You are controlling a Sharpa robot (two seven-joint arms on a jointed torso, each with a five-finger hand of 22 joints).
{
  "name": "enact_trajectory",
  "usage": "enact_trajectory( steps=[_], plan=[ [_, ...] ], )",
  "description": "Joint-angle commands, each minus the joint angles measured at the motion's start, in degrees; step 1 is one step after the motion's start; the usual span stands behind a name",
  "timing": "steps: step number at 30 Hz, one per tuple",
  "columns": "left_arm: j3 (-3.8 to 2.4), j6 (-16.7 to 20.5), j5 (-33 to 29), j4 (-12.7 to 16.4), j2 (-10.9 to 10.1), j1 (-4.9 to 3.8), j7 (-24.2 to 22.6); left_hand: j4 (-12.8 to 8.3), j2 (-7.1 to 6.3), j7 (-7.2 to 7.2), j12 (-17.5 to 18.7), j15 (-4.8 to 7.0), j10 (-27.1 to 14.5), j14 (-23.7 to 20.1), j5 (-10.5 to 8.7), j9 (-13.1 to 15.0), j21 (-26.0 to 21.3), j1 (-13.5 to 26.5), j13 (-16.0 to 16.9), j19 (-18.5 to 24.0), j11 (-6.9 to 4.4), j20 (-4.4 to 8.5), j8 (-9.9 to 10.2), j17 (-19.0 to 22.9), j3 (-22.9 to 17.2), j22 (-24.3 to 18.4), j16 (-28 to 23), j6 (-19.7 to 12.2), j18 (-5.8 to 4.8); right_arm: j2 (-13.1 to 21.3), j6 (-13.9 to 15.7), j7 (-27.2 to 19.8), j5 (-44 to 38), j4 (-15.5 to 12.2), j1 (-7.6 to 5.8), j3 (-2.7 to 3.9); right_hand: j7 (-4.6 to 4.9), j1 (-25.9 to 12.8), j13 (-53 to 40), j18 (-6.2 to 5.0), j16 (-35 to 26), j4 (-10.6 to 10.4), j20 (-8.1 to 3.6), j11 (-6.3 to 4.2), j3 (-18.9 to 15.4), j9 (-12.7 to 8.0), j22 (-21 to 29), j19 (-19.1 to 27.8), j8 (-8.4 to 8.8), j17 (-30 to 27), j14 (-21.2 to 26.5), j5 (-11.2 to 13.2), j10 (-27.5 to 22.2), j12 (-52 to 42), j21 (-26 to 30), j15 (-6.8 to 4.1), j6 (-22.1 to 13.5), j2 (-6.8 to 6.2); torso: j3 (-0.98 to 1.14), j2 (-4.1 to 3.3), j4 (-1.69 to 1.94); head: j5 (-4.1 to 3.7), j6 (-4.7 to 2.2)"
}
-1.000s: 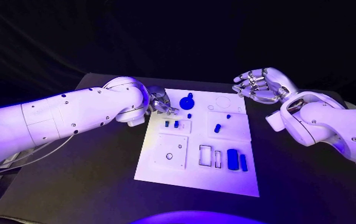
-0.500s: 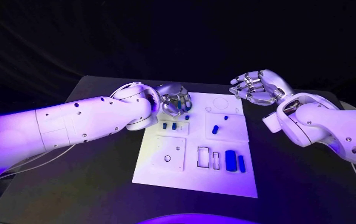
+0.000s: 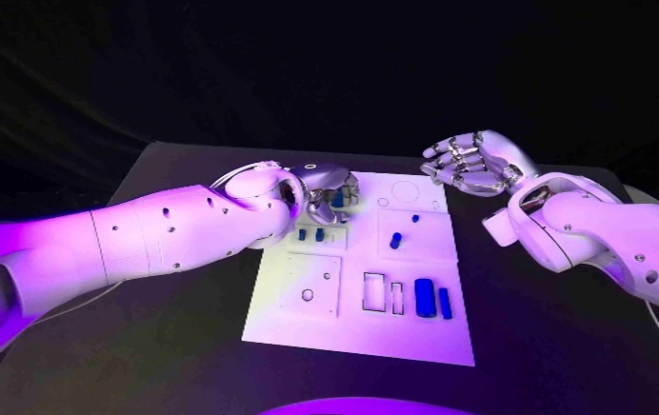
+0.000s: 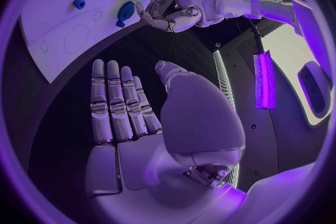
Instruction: Assemble the parts on the task board
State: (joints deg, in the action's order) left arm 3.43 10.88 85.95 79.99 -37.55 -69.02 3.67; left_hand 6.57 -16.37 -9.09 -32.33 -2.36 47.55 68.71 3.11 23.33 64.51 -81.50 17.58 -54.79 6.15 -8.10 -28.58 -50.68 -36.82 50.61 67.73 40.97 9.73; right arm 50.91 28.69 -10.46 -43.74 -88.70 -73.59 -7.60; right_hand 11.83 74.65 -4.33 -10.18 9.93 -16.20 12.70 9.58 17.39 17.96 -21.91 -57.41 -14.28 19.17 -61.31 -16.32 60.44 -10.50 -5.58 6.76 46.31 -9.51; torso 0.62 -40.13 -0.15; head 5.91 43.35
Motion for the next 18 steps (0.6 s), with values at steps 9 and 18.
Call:
enact_trajectory(
  steps=[9,18],
  plan=[
    [0.01,-6.41,4.65,-1.34,1.02,0.28,3.11,0.12,-0.03,-0.01,0.91,-0.08,0.41,0.07,0.0,-0.66,1.15,0.47,-1.29,-1.31,0.2,-0.07,0.29,1.13,0.25,1.42,0.93,1.78,-0.71,-0.02,-0.73,-0.42,-0.11,-0.11,0.04,0.01,1.88,-0.28,0.05,-0.19,-0.23,0.13,0.44,0.3,-0.25,-0.08,0.05,0.04,0.35,-0.08,0.05,-0.31,0.05,0.35,0.21,0.33,0.23,0.22,0.05,0.09,0.1,-0.24,0.43],
    [0.01,-7.48,4.69,-2.02,1.69,0.32,3.72,-0.06,0.55,0.13,0.97,0.11,1.83,0.31,0.01,-1.18,1.92,-0.23,-2.18,-1.87,-0.05,0.02,0.28,1.44,-0.84,2.4,1.92,3.28,-0.82,-0.14,-0.75,-0.46,-0.11,-0.06,0.04,0.01,1.89,-0.22,0.11,-0.2,-0.28,0.17,0.45,0.31,-0.25,-0.09,0.14,0.02,0.37,-0.12,0.03,-0.38,0.06,0.36,0.25,0.33,0.24,0.27,0.05,0.13,0.04,-0.19,0.59]
  ],
)
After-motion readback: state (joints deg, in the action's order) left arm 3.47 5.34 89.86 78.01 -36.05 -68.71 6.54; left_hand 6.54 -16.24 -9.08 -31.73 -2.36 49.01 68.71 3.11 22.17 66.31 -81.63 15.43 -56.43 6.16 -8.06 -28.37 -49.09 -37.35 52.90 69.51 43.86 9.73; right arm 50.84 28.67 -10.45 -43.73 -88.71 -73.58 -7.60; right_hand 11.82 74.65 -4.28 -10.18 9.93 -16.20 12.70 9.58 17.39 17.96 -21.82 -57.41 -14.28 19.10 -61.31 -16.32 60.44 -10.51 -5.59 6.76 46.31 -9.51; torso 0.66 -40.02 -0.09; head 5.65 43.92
